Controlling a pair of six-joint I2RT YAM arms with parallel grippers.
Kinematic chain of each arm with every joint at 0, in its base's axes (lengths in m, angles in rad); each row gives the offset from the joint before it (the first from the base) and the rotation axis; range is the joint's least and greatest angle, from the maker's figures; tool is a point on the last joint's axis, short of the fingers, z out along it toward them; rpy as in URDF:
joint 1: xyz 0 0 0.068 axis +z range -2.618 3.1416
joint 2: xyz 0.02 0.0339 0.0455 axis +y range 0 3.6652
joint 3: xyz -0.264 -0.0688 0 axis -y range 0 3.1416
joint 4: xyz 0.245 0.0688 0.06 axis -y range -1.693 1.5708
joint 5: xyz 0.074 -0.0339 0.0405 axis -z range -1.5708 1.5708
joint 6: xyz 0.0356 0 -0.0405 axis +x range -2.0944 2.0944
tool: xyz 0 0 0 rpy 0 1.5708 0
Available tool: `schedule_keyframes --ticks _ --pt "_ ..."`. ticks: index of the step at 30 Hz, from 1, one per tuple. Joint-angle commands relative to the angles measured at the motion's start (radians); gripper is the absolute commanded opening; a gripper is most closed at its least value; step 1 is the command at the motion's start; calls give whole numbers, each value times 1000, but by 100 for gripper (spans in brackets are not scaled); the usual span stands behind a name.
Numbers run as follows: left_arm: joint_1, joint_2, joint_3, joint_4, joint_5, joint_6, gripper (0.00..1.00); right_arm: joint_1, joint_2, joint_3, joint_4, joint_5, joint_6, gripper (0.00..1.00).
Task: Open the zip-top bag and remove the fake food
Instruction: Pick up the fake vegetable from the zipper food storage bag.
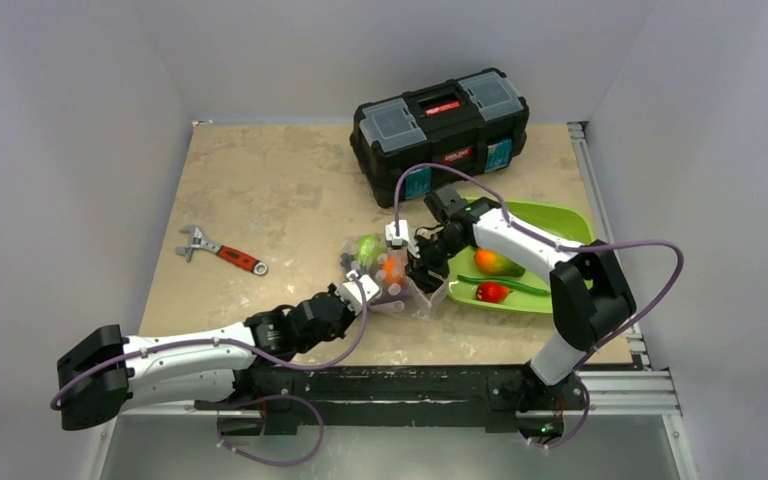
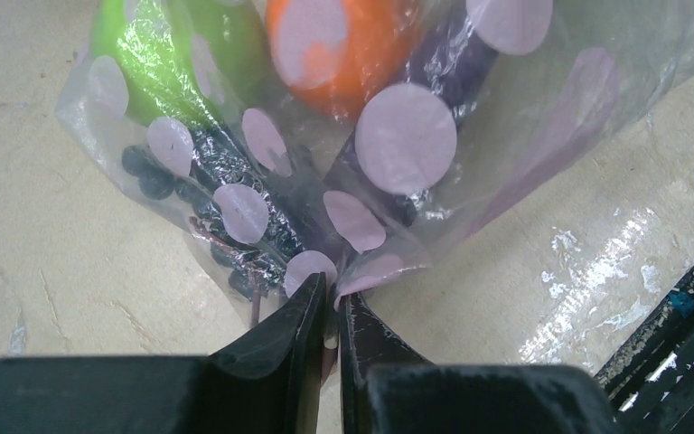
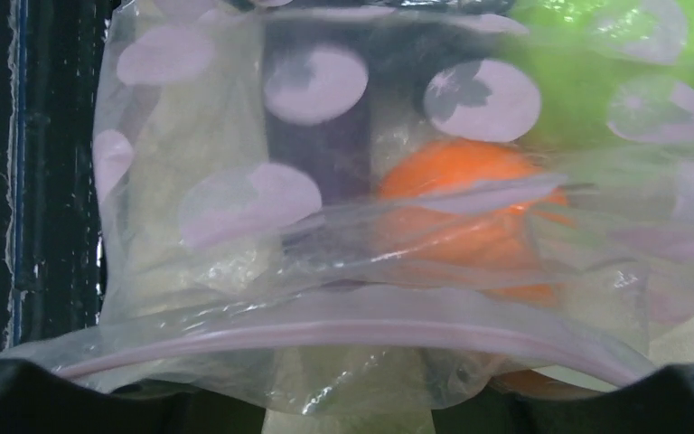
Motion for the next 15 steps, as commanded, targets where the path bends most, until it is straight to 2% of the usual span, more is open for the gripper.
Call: schedule_keyframes --ticks 1,4,10,13,15 --pt "11 -9 -6 56 15 -30 9 43 -4 -12 40 52 -30 61" --pt "13 -3 -7 64 21 -33 9 74 15 -14 53 68 -24 66" --pt "16 4 -10 67 28 -48 9 150 58 -51 161 194 51 65" --pt "15 1 -19 69 33 -56 9 189 81 -79 211 269 70 61" --pt "14 2 -27 77 35 -63 9 209 93 -94 228 295 75 52"
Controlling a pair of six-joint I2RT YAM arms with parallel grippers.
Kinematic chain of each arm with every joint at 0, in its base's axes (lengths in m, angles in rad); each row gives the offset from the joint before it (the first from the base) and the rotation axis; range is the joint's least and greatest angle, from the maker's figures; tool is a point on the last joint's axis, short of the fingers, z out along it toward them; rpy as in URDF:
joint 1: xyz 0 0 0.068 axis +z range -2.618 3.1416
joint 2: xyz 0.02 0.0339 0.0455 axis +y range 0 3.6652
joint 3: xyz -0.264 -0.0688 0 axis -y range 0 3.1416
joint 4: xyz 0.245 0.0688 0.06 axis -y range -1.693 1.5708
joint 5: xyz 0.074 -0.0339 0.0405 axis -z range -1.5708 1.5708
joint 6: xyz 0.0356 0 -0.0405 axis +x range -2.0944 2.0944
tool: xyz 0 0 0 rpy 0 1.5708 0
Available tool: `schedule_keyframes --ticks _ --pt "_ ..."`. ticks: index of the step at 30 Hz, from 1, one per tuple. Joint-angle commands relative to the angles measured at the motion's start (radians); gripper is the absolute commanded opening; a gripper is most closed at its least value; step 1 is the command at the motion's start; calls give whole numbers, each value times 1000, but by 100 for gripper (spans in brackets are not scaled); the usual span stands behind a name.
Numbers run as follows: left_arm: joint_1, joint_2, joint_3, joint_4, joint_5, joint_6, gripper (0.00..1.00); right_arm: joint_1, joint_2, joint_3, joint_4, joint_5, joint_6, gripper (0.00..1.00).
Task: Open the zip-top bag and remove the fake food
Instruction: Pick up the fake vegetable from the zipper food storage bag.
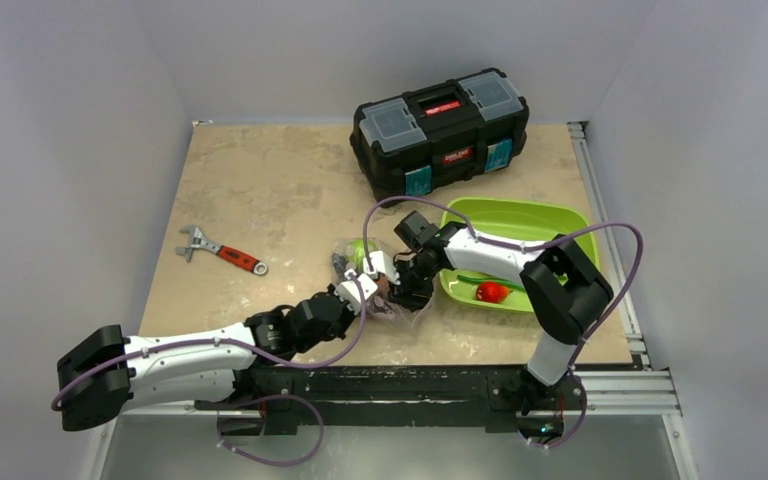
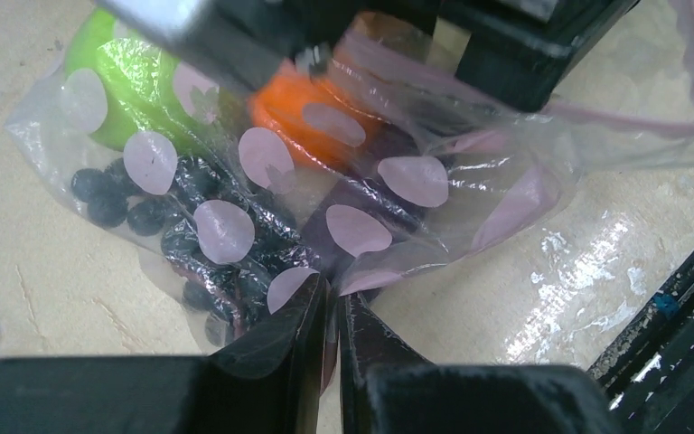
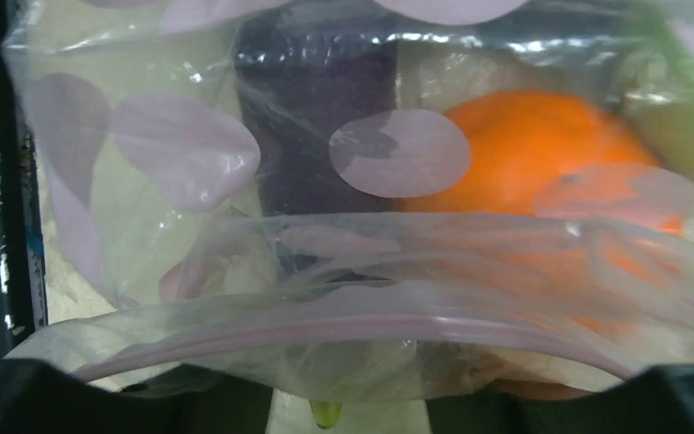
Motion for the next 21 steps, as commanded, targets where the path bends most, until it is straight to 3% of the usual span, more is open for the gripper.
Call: schedule_keyframes --ticks 1,5,10,14,21 --pt "4 0 -20 66 14 -37 9 41 15 -31 84 97 36 47" --pt "4 -1 -21 64 11 -40 9 41 11 -19 56 57 30 24" --pt "4 -9 -12 37 2 -50 14 37 -39 49 -58 -74 28 10" --pt "4 -28 -10 18 11 -53 38 22 -77 94 -171 -127 -9 7" --pt "4 -55 -2 -14 9 -65 80 17 -187 74 -189 -86 -8 5"
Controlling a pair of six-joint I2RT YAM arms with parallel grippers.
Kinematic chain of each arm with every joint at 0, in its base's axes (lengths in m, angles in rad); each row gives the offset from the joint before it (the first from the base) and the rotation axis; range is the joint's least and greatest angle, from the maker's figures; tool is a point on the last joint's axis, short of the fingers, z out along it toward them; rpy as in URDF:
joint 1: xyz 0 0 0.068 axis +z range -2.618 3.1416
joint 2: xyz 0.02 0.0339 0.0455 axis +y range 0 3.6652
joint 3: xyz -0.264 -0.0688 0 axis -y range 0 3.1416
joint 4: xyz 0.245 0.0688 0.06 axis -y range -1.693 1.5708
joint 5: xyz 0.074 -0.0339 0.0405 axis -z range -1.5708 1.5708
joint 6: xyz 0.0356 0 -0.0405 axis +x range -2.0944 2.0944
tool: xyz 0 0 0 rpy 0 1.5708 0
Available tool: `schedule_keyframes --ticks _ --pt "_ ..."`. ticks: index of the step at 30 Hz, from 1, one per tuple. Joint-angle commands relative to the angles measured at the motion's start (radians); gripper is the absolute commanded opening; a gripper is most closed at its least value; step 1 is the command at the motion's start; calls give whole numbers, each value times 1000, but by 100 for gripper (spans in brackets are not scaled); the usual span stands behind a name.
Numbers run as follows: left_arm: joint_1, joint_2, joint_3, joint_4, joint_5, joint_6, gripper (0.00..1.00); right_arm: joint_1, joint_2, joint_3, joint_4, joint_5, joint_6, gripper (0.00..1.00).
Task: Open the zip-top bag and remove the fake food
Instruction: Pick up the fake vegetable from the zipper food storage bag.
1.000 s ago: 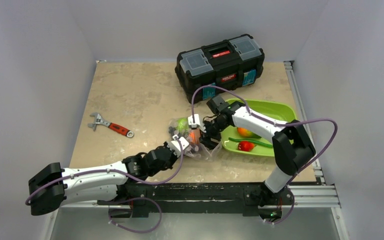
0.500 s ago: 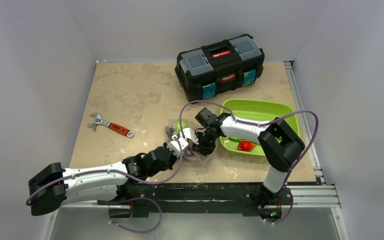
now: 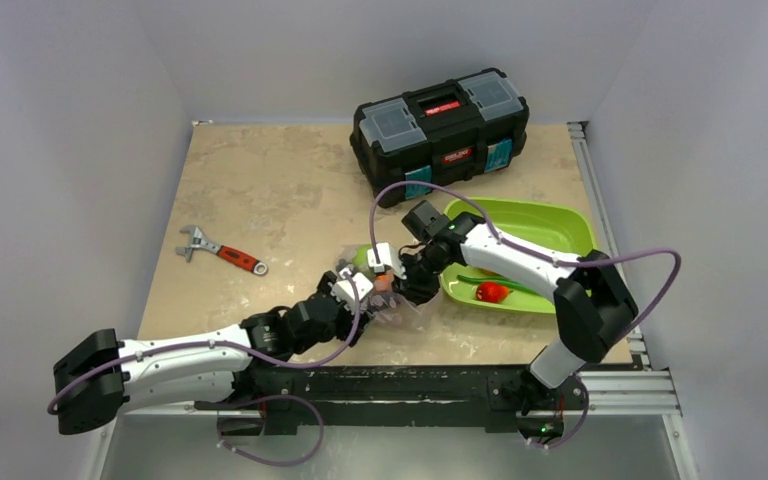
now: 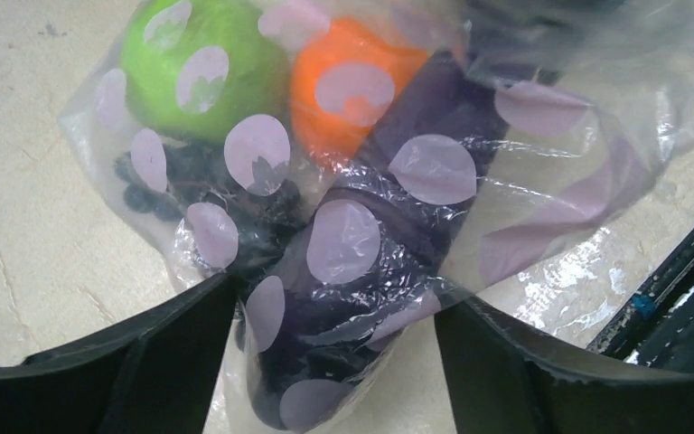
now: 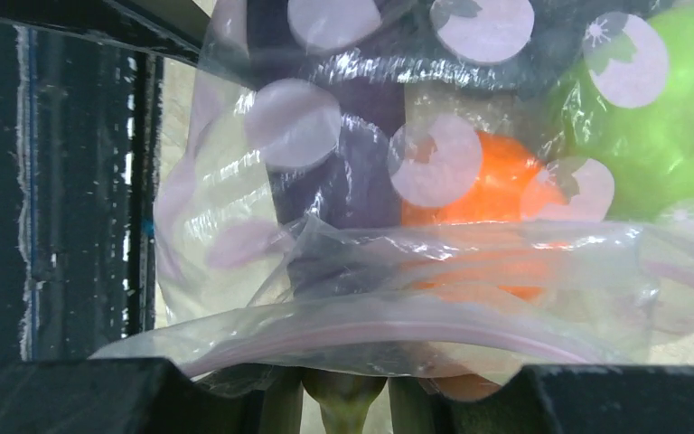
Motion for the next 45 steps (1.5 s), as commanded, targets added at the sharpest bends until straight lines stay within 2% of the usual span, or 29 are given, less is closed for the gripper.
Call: schedule_keyframes --ticks 1,3,5,13,21,28,37,45 --pt "3 -25 16 -26 -5 -24 86 3 -103 28 -44 -35 -17 6" --pt "3 -41 16 -37 -11 -37 96 -1 -132 34 -67 -27 -33 4" --pt "4 -65 12 -39 -15 -44 100 -4 -154 45 -95 -28 -48 3" --pt "7 -161 -22 -47 -3 -66 100 -26 -213 61 -145 -18 -66 3" --pt "15 -205 -42 -77 25 -85 100 -128 -226 105 -235 -76 -113 2" --pt "38 -238 -41 -86 54 -119 100 -142 -244 72 -230 -88 -111 2" --pt "263 -452 -2 -141 342 -307 100 -144 -245 47 -202 -93 -100 2" --pt "381 -446 54 -249 380 -426 100 -144 -240 35 -190 -102 -97 2"
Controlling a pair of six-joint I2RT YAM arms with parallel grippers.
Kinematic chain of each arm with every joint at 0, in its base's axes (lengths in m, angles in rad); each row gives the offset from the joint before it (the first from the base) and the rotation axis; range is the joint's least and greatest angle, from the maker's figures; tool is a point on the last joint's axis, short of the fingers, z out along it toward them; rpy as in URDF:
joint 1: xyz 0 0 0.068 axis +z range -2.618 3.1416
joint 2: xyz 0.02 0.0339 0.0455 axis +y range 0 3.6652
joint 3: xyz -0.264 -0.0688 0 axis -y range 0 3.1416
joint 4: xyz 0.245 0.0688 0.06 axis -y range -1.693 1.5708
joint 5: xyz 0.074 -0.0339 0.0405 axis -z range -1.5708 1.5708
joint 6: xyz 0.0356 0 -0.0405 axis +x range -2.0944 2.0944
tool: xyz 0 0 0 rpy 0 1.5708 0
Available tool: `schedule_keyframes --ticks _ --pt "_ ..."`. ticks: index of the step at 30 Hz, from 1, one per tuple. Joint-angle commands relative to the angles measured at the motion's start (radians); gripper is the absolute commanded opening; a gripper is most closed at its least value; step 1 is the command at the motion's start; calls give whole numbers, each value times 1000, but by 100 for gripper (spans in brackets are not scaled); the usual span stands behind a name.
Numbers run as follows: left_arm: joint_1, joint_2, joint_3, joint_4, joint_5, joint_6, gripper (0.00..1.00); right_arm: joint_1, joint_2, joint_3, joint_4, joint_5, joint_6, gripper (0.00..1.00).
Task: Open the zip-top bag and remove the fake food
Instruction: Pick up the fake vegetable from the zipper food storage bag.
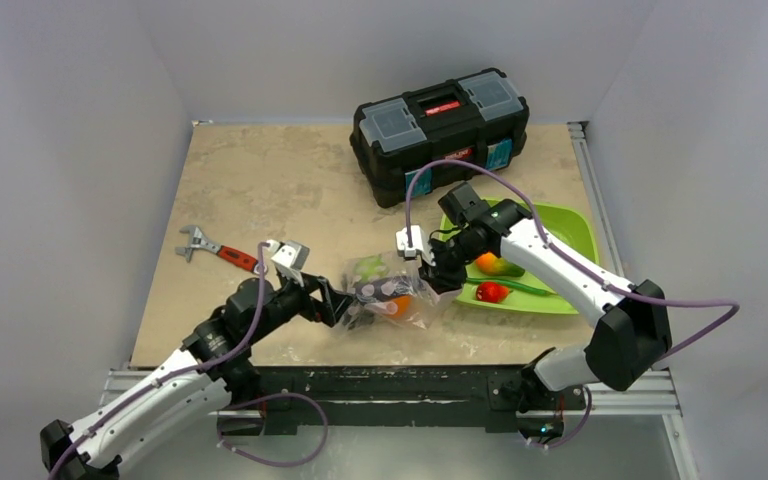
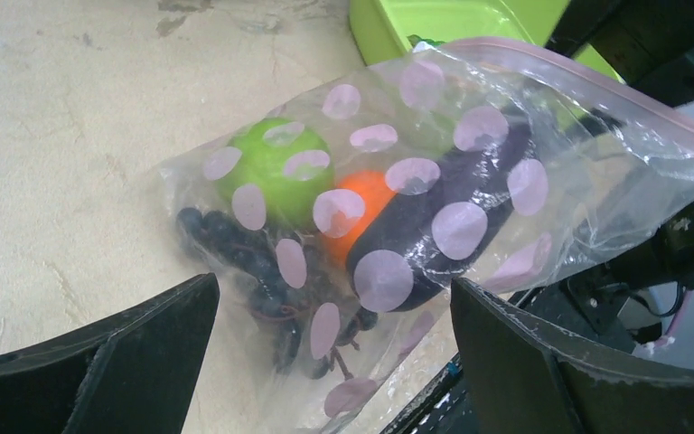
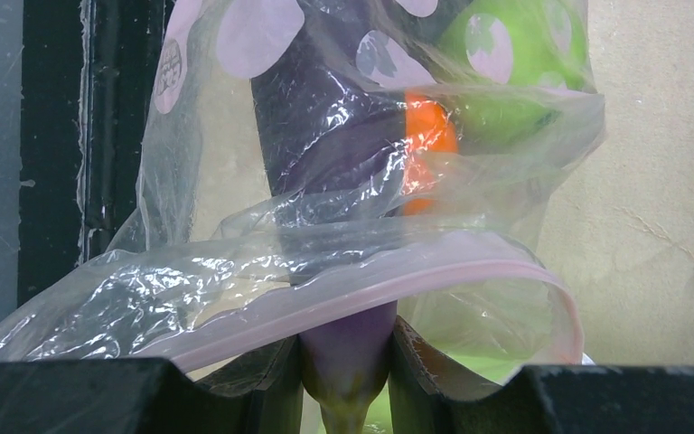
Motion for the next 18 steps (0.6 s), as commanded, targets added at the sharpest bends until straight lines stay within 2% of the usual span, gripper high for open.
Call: schedule_keyframes --ticks 1,7,12,18 --pt "73 35 54 -56 53 -113 100 -1 -26 -4 20 -44 -1 2" --pt "178 163 57 -2 175 -159 100 -2 -28 -15 32 -43 2 2" --pt "188 247 34 84 258 -191 99 -2 -30 -23 58 -32 17 1" --pt "189 241 -4 74 309 -203 90 -2 -29 -20 110 63 58 1"
